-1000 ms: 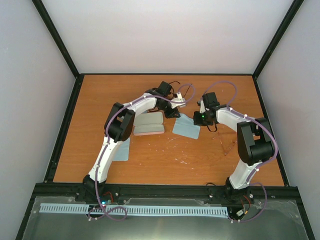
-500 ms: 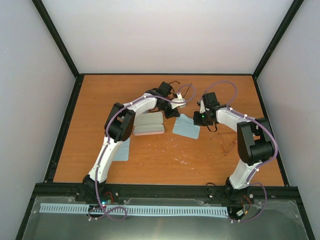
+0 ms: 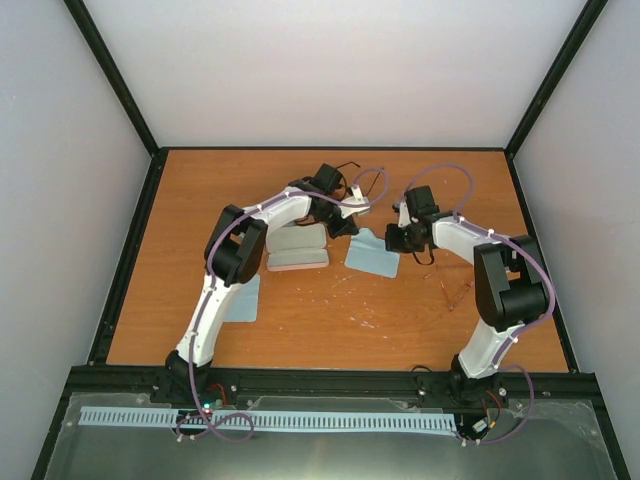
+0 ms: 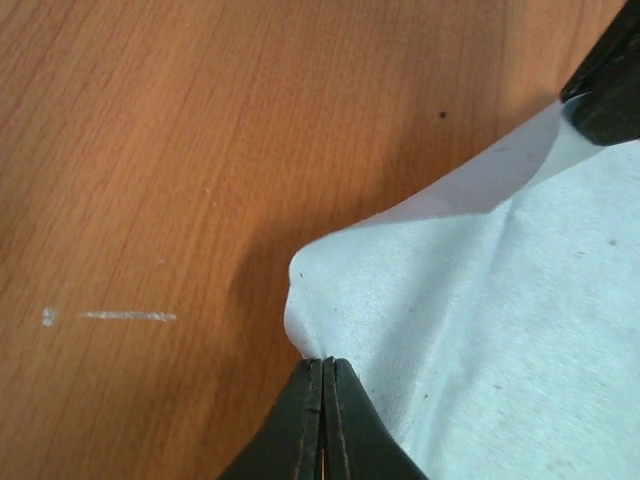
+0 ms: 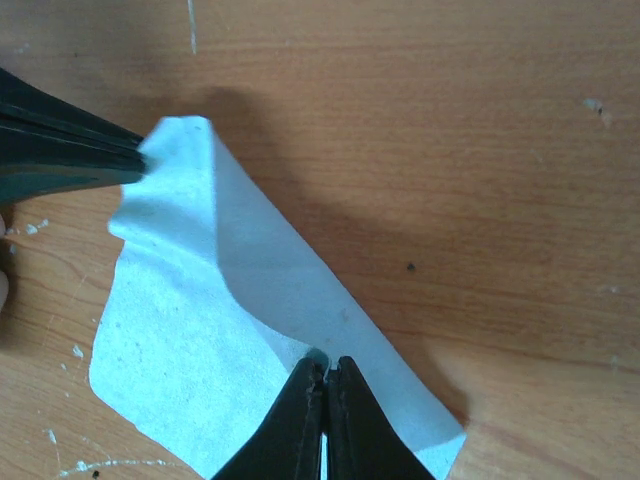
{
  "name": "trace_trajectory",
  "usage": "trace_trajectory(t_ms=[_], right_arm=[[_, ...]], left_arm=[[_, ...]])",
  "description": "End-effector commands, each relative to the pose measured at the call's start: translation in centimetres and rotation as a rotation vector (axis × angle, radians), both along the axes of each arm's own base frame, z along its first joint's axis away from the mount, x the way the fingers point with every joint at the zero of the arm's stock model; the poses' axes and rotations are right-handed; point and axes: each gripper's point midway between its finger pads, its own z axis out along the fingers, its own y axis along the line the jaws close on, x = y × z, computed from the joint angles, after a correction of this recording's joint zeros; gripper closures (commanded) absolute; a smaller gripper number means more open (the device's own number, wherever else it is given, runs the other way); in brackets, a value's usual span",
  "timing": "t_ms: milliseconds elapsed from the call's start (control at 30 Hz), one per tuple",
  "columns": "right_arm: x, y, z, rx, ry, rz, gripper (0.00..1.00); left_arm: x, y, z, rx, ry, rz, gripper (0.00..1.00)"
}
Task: Organize the sunglasses
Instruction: Fold the glasses cleaning cloth at the center of the board.
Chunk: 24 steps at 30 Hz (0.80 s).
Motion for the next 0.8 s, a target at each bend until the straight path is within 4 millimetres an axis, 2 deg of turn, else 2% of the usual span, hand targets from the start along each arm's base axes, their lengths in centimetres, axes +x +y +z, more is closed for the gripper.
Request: trace_trajectory(t_ms=[0,233,500,767], right_arm=[[-0.4,0.0,0.8,0.02,-0.025,0.008,0.97],[-1.1,-0.4,0.6,0.011,-0.021,0.001,0.97],[-2.3,-0.6,0.3,0.011,-0.008,0.002,0.97],[-3.6,-0.8,-0.6,0.012,0.017,0.0,0.97]], left_arm=[[-0.6,-0.7,4.1,-0.065,-0.039,-0.004,0.99],[-2.2,-0.6,4.6,-0.077,-0.021,-0.003,0.99],[-4.7,-1.2,4.1,-0.07,-0.001,-0.028,0.99],[-5.8,-0.2,3.9,-0.046,-0.013,-0.027,0.99]])
